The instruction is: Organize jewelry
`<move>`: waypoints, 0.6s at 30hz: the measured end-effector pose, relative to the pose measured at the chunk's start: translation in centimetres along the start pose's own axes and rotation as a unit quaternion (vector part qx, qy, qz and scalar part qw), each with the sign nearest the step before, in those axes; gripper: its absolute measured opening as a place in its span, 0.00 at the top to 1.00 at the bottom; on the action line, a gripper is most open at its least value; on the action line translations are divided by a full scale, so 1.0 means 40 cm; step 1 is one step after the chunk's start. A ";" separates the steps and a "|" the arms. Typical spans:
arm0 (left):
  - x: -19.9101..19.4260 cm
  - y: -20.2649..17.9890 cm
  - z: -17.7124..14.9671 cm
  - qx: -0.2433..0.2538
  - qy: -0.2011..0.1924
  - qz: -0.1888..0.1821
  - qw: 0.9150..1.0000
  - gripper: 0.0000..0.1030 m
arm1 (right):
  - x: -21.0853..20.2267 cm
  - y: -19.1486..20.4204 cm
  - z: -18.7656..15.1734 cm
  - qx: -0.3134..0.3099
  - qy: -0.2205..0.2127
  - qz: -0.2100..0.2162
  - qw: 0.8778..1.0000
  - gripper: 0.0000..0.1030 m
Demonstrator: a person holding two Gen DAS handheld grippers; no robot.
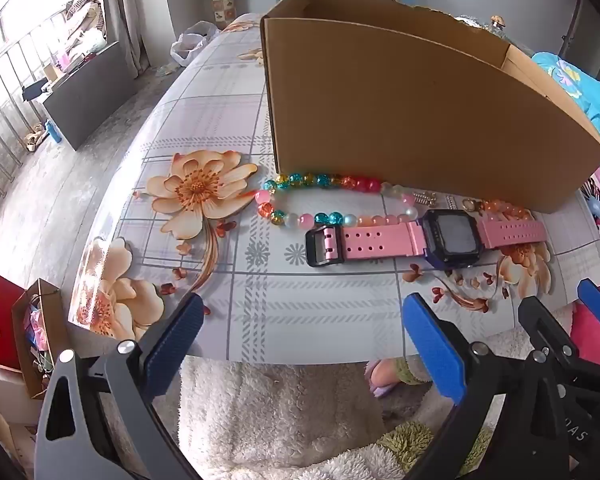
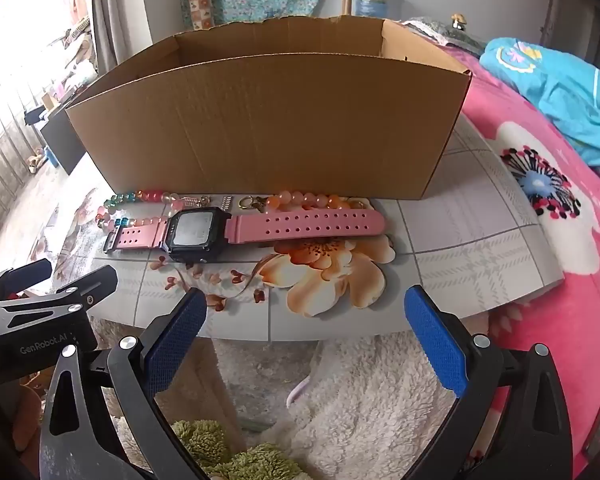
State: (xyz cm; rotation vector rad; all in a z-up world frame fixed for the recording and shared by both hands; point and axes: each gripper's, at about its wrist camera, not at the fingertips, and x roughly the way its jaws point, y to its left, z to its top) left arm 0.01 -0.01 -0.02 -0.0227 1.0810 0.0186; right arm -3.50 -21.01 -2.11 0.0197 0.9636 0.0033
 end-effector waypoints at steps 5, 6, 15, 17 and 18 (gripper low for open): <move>0.005 -0.002 0.003 0.002 0.004 0.004 1.000 0.05 | 0.000 0.000 0.000 0.000 0.000 -0.001 1.000 0.08; 0.002 -0.004 0.005 0.002 0.004 0.005 1.000 0.05 | -0.001 0.000 0.000 0.001 0.000 0.000 1.000 0.08; 0.011 -0.014 0.012 0.005 0.003 0.006 1.000 0.05 | 0.005 -0.006 -0.001 0.004 0.002 0.001 1.000 0.08; 0.005 -0.005 -0.006 0.006 0.002 0.006 1.000 0.05 | 0.006 -0.011 0.003 0.005 0.002 0.002 1.000 0.08; 0.006 -0.006 -0.006 0.005 0.002 0.006 1.000 0.05 | 0.007 -0.013 0.003 0.005 0.002 0.002 1.000 0.08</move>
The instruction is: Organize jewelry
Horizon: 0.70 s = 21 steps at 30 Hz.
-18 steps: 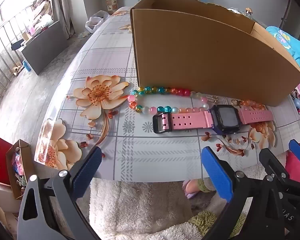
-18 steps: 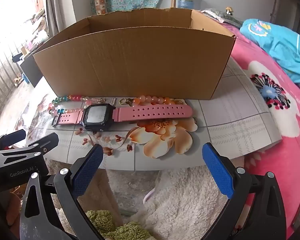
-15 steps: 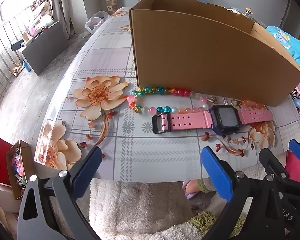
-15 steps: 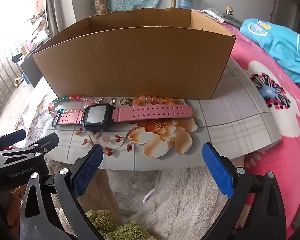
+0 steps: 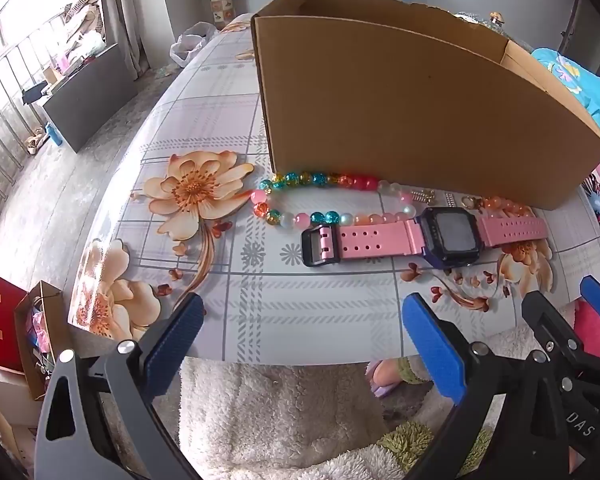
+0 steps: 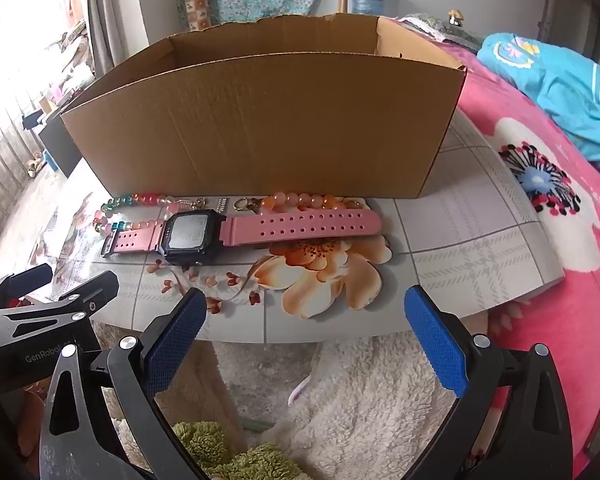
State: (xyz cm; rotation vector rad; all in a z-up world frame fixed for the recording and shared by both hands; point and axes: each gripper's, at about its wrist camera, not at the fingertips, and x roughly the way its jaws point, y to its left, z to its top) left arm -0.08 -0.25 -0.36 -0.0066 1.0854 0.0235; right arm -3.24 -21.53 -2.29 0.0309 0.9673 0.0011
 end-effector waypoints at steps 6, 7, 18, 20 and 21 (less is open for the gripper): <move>-0.002 -0.002 0.007 -0.002 -0.001 -0.001 1.000 0.05 | 0.000 0.002 -0.001 -0.001 0.001 -0.002 1.000 0.08; -0.002 -0.003 0.008 -0.003 -0.002 -0.001 1.000 0.06 | -0.001 0.002 0.000 -0.001 0.001 -0.002 1.000 0.08; -0.002 0.003 0.006 -0.006 -0.005 -0.001 1.000 0.05 | -0.002 0.001 0.004 0.000 0.002 -0.002 1.000 0.08; -0.003 0.005 0.006 -0.007 -0.005 -0.001 1.000 0.06 | -0.002 0.000 0.005 0.000 0.002 -0.002 1.000 0.08; -0.003 0.006 0.006 -0.007 -0.004 -0.001 1.000 0.06 | -0.002 0.000 0.005 0.000 0.003 -0.002 1.000 0.08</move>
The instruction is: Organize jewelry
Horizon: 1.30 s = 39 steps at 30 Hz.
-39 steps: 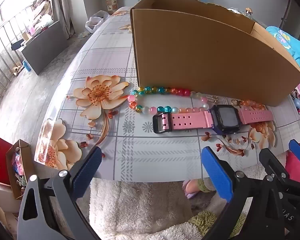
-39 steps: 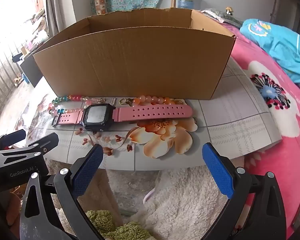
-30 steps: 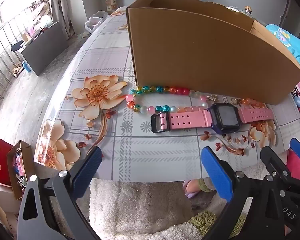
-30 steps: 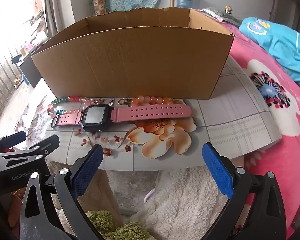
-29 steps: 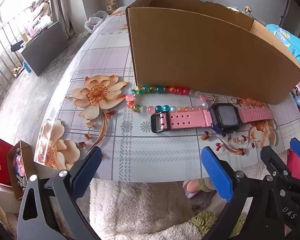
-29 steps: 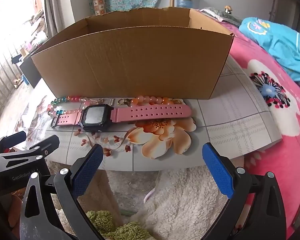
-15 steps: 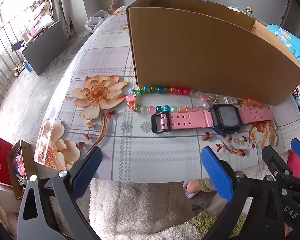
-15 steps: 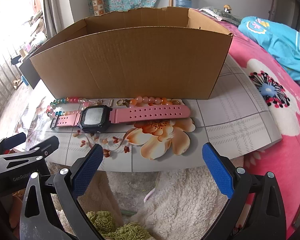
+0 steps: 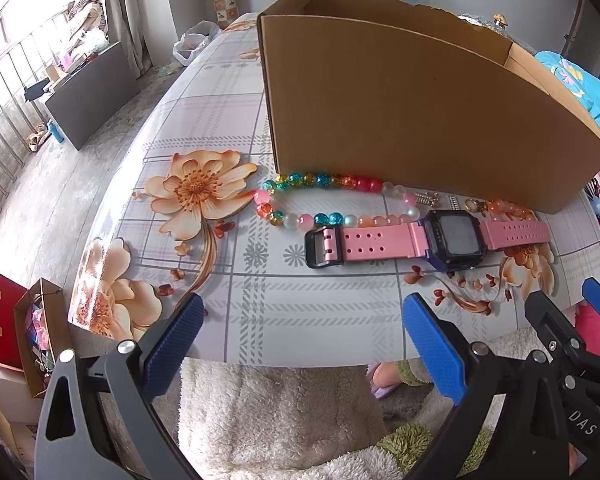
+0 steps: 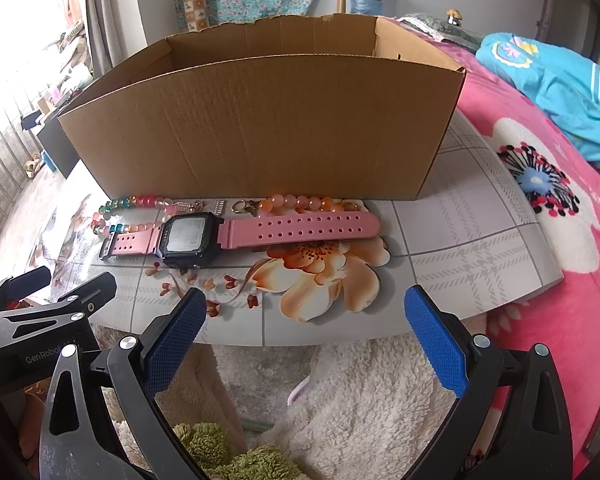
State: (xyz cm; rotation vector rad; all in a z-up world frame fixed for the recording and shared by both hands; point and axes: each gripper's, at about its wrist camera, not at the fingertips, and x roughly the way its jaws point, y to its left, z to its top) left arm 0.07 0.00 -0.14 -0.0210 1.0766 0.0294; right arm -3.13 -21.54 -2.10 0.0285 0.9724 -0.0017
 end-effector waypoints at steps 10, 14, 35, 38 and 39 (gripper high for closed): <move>0.000 0.008 0.000 -0.002 0.001 0.001 1.000 0.06 | 0.000 0.001 0.003 0.001 -0.001 -0.001 1.000 0.08; 0.000 0.007 0.001 -0.001 0.001 0.002 1.000 0.05 | 0.000 0.001 0.003 0.000 0.000 -0.001 1.000 0.08; 0.007 0.017 -0.012 0.000 0.002 0.008 1.000 0.05 | 0.000 -0.003 -0.002 0.003 0.000 -0.002 1.000 0.08; 0.007 0.015 -0.012 0.000 0.002 0.009 1.000 0.05 | 0.000 -0.004 -0.001 0.003 -0.001 -0.002 1.000 0.08; 0.006 0.012 -0.010 0.001 0.002 0.010 1.000 0.06 | 0.000 -0.004 -0.002 0.003 -0.001 -0.002 1.000 0.08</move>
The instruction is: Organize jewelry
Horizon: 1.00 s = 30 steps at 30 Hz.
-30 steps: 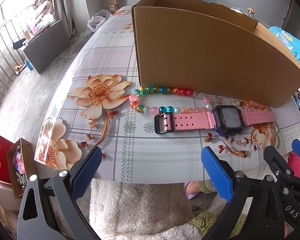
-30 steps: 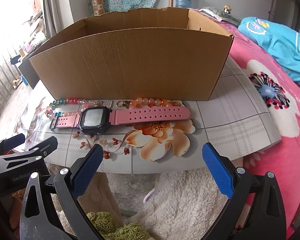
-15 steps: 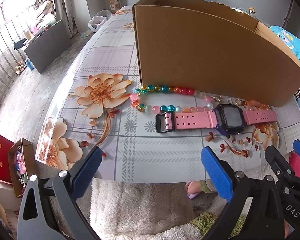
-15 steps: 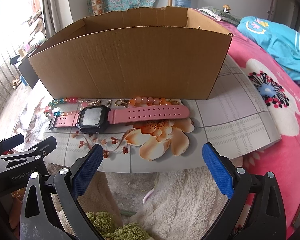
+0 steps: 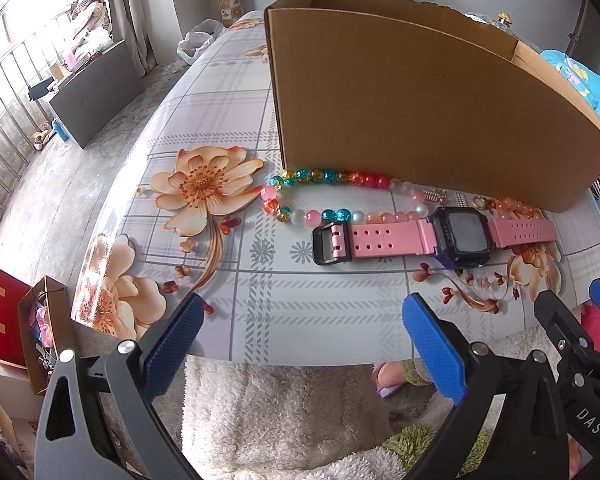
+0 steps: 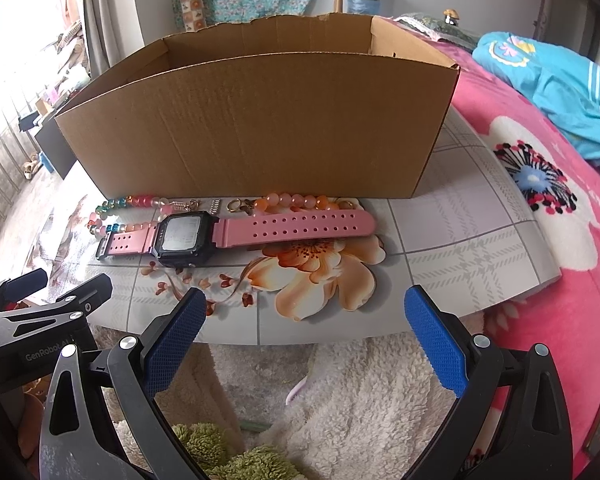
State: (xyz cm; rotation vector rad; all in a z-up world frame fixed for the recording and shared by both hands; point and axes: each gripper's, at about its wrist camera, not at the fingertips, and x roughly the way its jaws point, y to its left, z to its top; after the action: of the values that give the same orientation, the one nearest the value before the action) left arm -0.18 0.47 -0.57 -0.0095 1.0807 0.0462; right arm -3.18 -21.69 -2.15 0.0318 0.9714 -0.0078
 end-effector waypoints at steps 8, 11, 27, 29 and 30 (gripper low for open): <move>0.003 -0.003 0.002 0.001 0.001 0.003 1.000 0.05 | -0.002 -0.003 -0.001 -0.001 0.000 0.000 1.000 0.08; 0.002 -0.005 0.002 0.001 0.001 0.004 1.000 0.05 | -0.002 -0.003 -0.001 0.000 0.000 0.000 1.000 0.08; -0.001 -0.006 0.002 0.001 0.002 0.007 1.000 0.05 | -0.006 -0.006 0.000 0.001 -0.001 0.001 1.000 0.08; -0.001 -0.004 0.001 0.002 0.002 0.008 1.000 0.05 | -0.007 -0.007 0.000 0.000 -0.001 0.000 1.000 0.08; -0.001 -0.004 0.000 0.002 0.002 0.008 1.000 0.05 | -0.007 -0.007 0.000 0.000 -0.001 0.000 1.000 0.08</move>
State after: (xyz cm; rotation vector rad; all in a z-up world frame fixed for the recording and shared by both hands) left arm -0.17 0.32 -0.53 0.0021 1.0847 0.0594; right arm -3.35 -21.98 -1.92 0.0323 0.9697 -0.0075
